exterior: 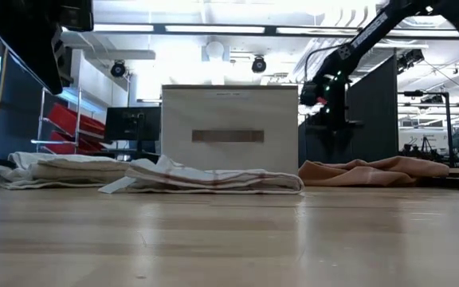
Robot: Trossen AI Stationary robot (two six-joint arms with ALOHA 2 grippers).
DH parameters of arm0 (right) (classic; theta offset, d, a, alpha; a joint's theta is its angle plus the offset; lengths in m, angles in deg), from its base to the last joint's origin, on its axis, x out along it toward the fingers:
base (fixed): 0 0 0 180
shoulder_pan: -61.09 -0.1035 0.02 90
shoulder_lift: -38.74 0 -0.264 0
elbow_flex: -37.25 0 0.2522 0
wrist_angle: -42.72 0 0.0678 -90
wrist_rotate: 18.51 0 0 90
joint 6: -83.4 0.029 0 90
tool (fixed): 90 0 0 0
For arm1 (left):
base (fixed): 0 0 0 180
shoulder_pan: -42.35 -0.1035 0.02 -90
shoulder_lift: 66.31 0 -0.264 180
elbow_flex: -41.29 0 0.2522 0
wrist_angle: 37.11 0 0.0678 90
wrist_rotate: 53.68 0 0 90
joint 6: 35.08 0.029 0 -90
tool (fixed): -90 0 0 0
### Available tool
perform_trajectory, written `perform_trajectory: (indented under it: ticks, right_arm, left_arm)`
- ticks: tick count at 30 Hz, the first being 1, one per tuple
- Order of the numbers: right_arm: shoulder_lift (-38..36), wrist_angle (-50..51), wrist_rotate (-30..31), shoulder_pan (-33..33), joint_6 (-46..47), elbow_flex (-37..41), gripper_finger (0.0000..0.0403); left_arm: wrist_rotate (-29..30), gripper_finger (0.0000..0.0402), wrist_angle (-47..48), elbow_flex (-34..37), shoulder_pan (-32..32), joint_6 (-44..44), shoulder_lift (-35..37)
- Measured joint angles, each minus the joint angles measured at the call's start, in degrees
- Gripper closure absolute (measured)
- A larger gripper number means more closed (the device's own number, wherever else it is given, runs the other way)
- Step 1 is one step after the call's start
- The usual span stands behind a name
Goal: Fold towel
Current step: Fold the brown towel
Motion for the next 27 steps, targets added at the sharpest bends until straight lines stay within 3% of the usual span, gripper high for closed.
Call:
perform_trajectory:
  ticks: [6,8,11,14,20,27]
  right_arm:
    - [4.6,-0.5,-3.1,-0.1,-3.8,0.0,0.0247]
    - [5.1,-0.2,-1.8,-0.6,-5.2,0.0,0.0279]
    - [5.0,0.4,-2.1,-0.7,-6.4,0.0,0.0366]
    - [3.4,4.1,-2.2,-0.9,-6.0,0.0,0.0394]
    - [-6.1,18.7,2.5,-3.1,-1.0,0.0,0.0402]
    - [-25.1,31.1,-3.1,-13.9,5.0,0.0,0.0402]
  left_arm:
    - [-1.8,0.0402,-0.3,0.0,0.0,-3.6,0.3]
    - [-2.5,0.0402,-0.8,0.0,-0.1,-4.5,0.3]
    - [-2.7,0.0402,-1.0,0.0,0.0,-5.2,0.3]
    - [-2.7,0.0402,-1.0,0.0,0.0,-6.3,0.3]
    - [-1.4,0.0402,-1.0,0.0,0.0,-6.2,0.3]
    - [0.4,0.0402,-1.0,0.0,-2.3,-2.1,0.3]
